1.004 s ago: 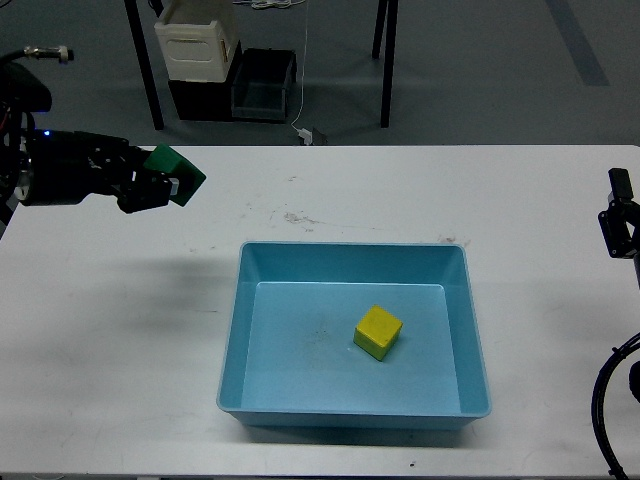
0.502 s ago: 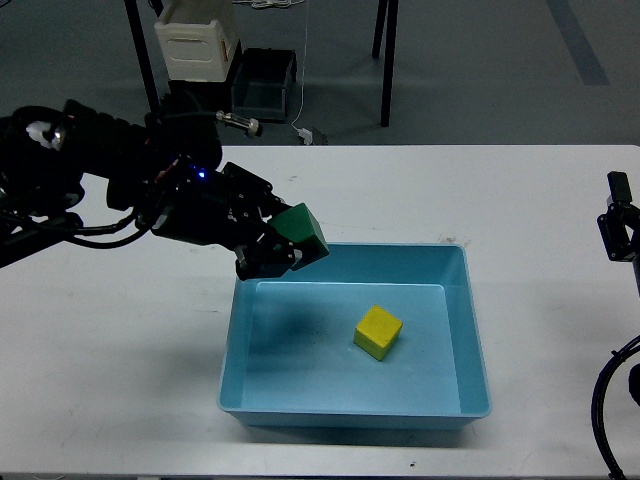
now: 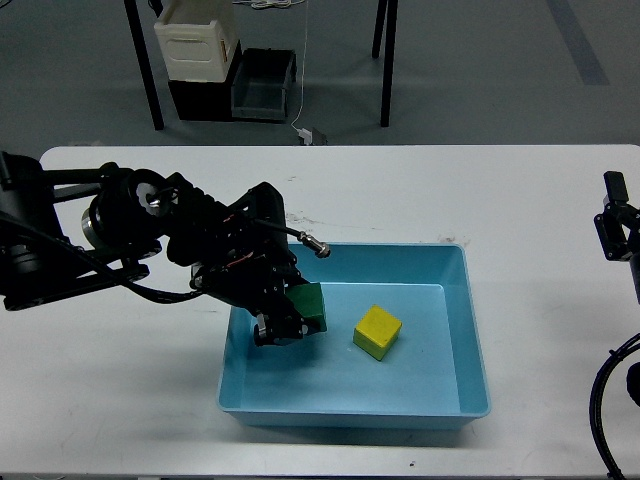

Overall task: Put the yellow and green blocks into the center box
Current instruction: 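Lower the green cube into the tray beside the yellow cube and release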

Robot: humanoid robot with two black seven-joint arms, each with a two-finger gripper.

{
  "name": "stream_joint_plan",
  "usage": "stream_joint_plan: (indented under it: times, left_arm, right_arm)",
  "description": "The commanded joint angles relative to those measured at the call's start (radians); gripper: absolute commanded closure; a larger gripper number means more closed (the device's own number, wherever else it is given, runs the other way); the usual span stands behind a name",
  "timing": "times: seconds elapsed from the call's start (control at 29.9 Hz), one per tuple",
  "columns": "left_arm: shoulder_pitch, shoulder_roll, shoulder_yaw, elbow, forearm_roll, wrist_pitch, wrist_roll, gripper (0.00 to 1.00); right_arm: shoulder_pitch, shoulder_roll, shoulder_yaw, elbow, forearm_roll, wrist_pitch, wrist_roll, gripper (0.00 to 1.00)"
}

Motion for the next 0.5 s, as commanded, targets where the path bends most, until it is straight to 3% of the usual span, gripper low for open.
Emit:
stream_joint_plan:
  times: [0.0, 0.07, 0.17, 0.47]
  left_arm:
    - [0.015, -0.023, 0.0, 0.062, -0.001, 0.0, 0.0, 0.52]
    - [0.02, -0.026, -0.001, 0.082, -0.007, 0.0, 0.0, 0.48]
    - [0.023, -0.024, 0.0, 0.086, -0.009, 0.0, 0.0, 0.3]
    - [0.053, -0.023, -0.006, 0.087, -0.018, 0.0, 0.0, 0.14]
  right_arm:
    - [0.0, 0.0, 0.0, 0.001, 0.0, 0.0, 0.001, 0.0]
    - [0.0, 0.0, -0.003, 0.001, 0.0, 0.0, -0.001, 0.0]
    - [0.0, 0.0, -0.004, 0.001, 0.0, 0.0, 0.001, 0.0]
    - [-0.002, 0.0, -0.009, 0.001, 0.0, 0.0, 0.001, 0.0]
